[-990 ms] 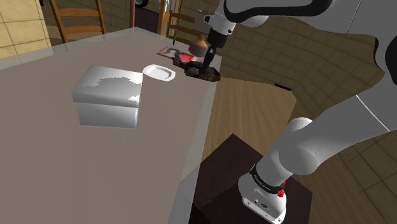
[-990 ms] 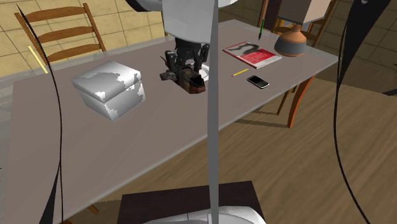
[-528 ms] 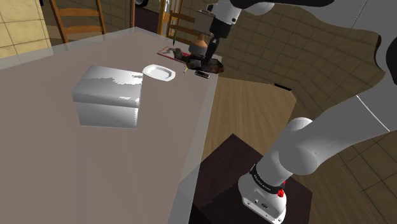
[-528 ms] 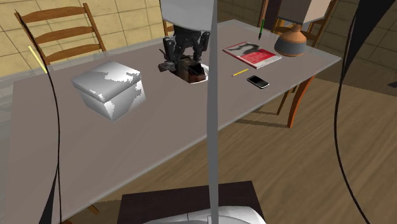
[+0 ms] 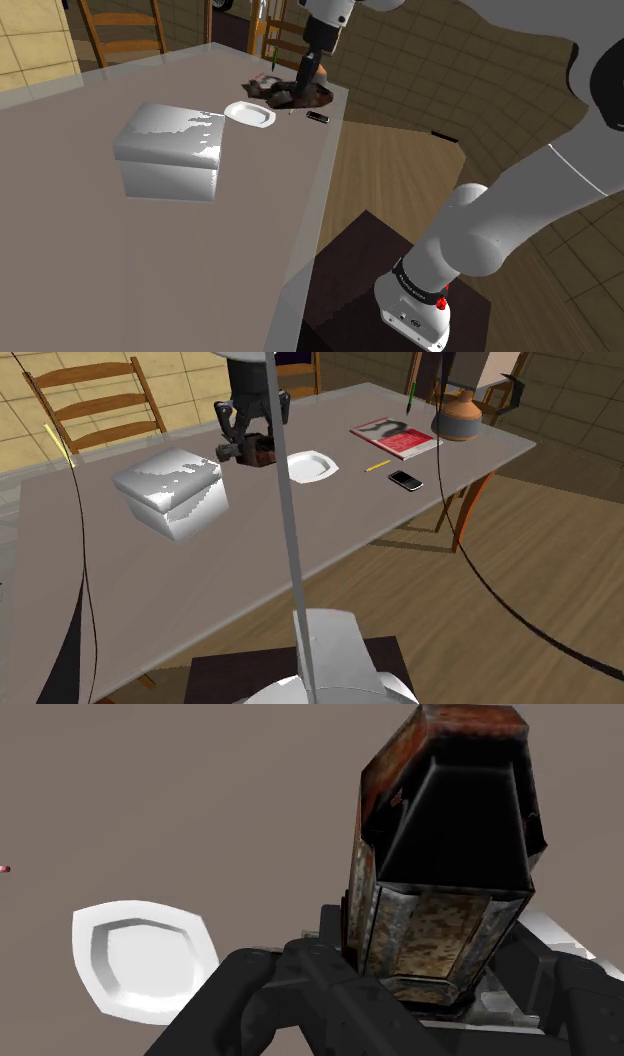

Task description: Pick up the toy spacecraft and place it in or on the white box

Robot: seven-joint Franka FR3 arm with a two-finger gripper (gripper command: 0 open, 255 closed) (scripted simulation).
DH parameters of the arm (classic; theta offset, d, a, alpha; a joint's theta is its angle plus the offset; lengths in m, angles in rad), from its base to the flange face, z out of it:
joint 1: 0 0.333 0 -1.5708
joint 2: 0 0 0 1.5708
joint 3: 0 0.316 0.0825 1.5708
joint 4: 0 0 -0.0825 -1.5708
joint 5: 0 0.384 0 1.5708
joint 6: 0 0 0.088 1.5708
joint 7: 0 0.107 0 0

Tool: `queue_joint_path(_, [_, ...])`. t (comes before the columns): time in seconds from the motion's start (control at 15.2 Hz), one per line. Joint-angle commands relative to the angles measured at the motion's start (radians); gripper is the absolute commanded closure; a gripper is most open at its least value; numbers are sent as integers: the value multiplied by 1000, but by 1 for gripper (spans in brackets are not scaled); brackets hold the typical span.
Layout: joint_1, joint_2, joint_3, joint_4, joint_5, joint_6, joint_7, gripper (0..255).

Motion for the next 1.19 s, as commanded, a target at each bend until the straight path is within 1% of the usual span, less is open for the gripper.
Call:
queue_joint_path(0.0, [17, 39, 28, 39, 6, 3, 45, 255])
queue_joint_path(0.33, [60, 147, 91, 155, 8, -1, 149, 255])
queue_joint_path(0.66, [104, 276, 145, 306, -6, -20, 251, 255])
queue_joint_path(0.99, [157, 428, 189, 501, -36, -61, 350, 255])
queue_joint_path(1.12, [185, 508, 204, 610, -54, -90, 392, 255])
